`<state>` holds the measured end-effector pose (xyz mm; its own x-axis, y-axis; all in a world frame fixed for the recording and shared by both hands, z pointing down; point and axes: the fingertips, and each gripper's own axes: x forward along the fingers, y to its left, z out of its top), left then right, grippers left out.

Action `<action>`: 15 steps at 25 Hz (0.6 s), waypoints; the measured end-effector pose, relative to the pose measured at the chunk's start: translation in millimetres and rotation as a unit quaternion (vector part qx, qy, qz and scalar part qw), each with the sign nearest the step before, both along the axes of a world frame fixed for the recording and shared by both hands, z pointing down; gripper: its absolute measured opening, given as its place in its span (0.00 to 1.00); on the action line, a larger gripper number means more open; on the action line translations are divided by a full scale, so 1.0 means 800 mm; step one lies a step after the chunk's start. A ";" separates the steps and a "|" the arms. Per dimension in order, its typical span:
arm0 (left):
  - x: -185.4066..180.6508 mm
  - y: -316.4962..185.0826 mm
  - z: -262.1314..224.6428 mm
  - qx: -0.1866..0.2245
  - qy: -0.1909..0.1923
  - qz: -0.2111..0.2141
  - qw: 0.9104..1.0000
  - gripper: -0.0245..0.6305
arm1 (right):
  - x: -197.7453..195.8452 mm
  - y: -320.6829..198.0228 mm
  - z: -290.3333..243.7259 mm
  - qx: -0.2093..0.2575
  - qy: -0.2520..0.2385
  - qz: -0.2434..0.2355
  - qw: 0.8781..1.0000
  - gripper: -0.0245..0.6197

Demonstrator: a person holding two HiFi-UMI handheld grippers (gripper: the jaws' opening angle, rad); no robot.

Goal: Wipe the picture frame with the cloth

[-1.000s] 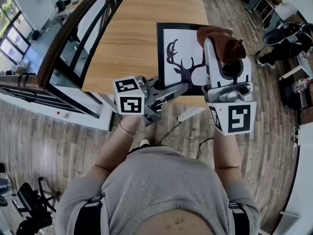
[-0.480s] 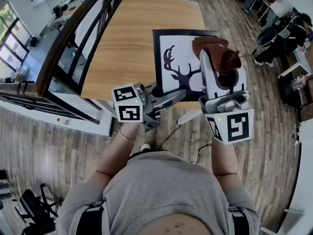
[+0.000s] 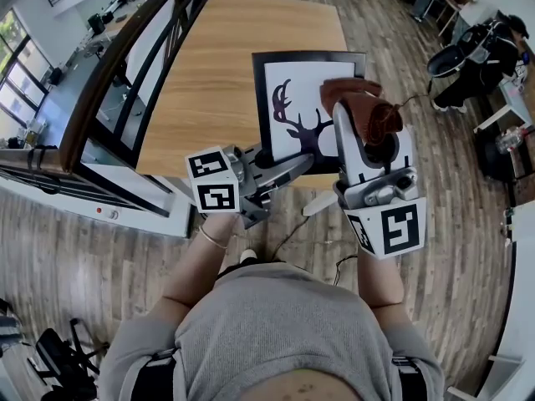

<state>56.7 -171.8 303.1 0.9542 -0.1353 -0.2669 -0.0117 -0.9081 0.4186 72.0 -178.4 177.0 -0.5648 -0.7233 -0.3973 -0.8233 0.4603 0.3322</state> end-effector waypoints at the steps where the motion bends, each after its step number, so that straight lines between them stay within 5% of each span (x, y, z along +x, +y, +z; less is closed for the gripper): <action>1: 0.000 0.000 0.000 0.001 -0.001 -0.001 1.000 0.07 | 0.001 0.001 0.002 -0.002 -0.003 -0.001 1.000 0.19; 15: 0.000 -0.003 0.001 0.000 0.002 -0.007 1.000 0.07 | 0.003 0.013 0.026 -0.021 -0.012 -0.006 1.000 0.19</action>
